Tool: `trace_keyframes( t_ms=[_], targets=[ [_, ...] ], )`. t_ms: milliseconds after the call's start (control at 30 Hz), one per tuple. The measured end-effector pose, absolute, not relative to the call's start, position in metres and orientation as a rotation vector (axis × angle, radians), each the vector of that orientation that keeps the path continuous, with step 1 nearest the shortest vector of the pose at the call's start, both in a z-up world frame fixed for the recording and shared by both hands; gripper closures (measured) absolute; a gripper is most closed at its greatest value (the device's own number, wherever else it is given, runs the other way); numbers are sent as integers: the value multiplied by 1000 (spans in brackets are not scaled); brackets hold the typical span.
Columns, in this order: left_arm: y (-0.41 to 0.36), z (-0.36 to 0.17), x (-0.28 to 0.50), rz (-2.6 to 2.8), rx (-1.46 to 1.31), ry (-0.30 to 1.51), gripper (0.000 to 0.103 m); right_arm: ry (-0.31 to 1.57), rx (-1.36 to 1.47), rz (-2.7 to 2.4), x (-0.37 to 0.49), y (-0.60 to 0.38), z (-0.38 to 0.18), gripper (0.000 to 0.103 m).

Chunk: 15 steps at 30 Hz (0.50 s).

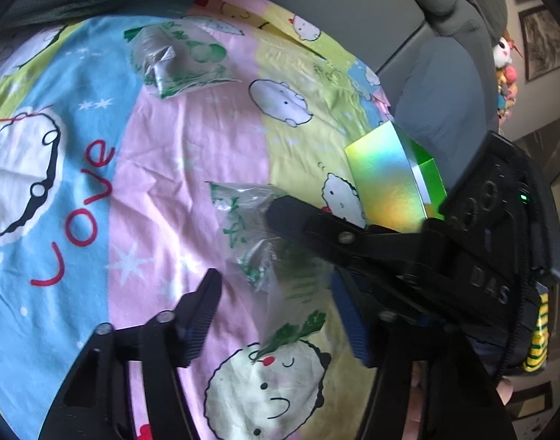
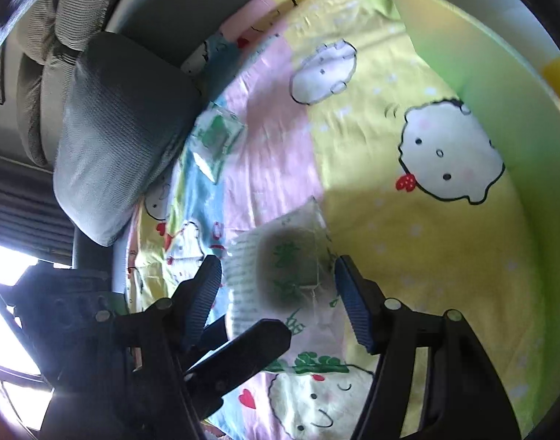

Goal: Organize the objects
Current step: 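Carry the plastic bag with the right tool over the green-rimmed box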

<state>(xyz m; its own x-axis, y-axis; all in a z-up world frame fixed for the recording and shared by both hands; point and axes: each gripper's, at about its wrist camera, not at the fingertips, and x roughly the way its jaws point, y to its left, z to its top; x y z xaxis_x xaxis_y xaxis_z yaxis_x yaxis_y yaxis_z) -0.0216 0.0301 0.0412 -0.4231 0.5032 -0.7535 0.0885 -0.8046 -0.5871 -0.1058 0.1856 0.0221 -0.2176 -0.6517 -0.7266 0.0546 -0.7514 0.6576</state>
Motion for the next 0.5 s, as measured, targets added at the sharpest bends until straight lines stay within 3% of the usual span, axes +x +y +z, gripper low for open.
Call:
trace_keyframes(
  t_ms=[133,500],
  targets=[
    [34,48,-19,2337,-1475,-769,54,-704,1565,-2012,-105,187,22,41],
    [47,88,-1,2453,-1264,-665,55,-662,1392,-2085,-93,192,59,46]
  ],
)
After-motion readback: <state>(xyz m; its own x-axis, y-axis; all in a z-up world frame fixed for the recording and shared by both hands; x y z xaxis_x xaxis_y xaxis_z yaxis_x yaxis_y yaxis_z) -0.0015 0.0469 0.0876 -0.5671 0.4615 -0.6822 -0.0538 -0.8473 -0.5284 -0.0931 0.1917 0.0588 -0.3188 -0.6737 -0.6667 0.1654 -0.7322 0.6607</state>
